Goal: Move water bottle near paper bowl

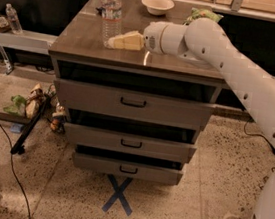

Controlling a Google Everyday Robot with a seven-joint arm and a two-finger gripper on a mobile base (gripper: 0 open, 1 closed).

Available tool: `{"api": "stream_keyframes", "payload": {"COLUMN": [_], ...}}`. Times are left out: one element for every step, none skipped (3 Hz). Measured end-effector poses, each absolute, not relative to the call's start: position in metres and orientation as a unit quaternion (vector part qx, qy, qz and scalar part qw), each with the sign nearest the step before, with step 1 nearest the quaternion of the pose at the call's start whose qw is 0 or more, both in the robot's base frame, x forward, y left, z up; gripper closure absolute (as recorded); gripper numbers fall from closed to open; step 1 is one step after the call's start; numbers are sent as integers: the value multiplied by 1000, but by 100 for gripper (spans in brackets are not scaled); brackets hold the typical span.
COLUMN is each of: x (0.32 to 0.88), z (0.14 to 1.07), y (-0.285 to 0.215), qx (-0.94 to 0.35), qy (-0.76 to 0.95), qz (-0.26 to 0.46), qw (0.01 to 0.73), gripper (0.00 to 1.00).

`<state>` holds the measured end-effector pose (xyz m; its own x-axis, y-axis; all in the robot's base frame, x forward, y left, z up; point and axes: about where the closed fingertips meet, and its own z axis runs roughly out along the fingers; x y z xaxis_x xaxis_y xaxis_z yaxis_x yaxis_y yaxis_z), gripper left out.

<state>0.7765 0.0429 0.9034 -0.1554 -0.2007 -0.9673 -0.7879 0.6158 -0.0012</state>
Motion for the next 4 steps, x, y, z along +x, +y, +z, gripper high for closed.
{"api": "stream_keyframes", "payload": {"x": [790, 806, 830, 841], "z": [901, 891, 880, 875], "y": [70, 91, 107, 116], "qx": [-339, -340, -344, -348], "qy": [703, 692, 685, 681], "qz": [282, 292, 295, 294], "qw": [558, 565, 571, 574], "gripper": [0, 0, 1, 23]}}
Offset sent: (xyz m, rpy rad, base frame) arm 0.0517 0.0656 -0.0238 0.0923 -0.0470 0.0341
